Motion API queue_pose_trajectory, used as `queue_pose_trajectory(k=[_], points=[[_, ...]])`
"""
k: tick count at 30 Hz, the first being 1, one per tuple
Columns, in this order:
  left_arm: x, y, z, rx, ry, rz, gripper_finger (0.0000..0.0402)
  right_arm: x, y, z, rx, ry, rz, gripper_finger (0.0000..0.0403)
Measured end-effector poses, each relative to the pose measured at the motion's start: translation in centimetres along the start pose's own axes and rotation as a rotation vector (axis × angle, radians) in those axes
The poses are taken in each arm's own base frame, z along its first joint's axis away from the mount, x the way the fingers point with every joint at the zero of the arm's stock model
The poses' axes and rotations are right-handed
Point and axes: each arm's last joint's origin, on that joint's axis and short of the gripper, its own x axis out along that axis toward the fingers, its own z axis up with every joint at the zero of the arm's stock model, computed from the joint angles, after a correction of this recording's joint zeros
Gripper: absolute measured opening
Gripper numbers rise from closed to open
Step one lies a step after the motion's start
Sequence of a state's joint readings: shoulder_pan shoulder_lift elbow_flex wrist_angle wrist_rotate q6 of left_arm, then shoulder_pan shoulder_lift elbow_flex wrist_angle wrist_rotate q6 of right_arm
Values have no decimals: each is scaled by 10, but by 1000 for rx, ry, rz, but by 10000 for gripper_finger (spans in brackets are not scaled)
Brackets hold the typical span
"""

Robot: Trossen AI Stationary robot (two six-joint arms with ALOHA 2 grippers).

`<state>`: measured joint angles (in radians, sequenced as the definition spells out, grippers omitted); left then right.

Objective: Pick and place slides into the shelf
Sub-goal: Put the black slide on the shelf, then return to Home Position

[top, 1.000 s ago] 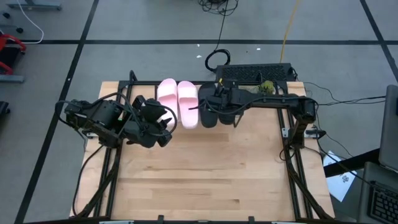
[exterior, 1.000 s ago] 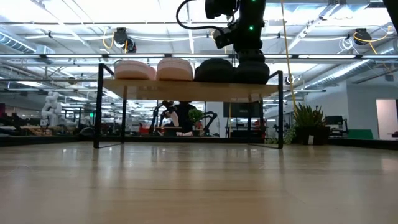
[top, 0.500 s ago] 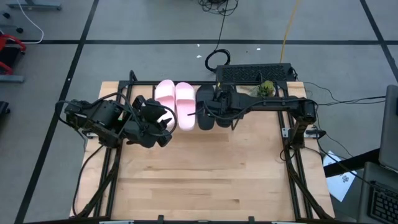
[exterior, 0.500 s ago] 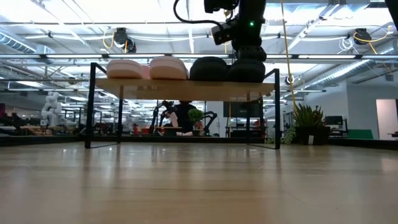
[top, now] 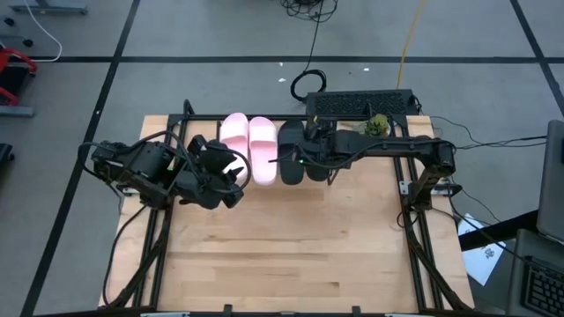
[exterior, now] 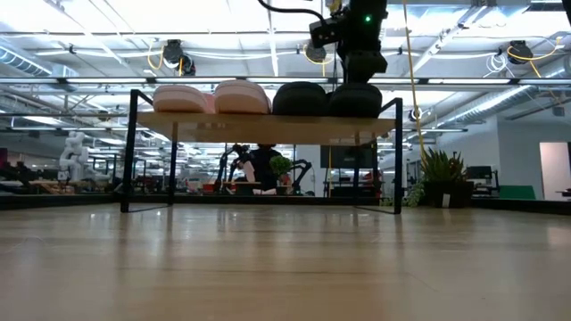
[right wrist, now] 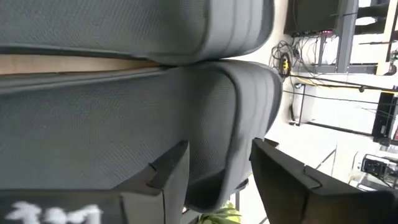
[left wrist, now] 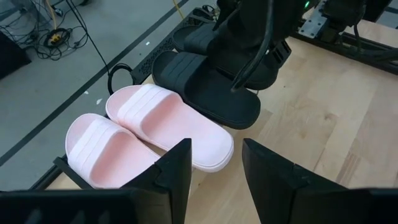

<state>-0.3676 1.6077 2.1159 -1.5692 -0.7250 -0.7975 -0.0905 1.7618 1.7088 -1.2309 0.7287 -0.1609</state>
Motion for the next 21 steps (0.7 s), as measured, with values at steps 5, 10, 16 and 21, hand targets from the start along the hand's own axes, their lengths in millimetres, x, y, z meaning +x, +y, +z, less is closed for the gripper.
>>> queue_pose_trajectory(k=[5, 10, 16, 21], points=[[0, 0, 0, -1, 0, 0, 145, -4, -2, -2, 5, -13, -1, 166], [0, 0, 0, -2, -1, -1, 145, -8, 0, -2, 0, -24, -1, 167], [0, 0, 0, -2, -1, 0, 145, -21, 6, -3, -23, -64, -3, 167], [0, 0, 0, 6, -7, 6, 145, -49, 9, -11, -31, -137, -74, 167]])
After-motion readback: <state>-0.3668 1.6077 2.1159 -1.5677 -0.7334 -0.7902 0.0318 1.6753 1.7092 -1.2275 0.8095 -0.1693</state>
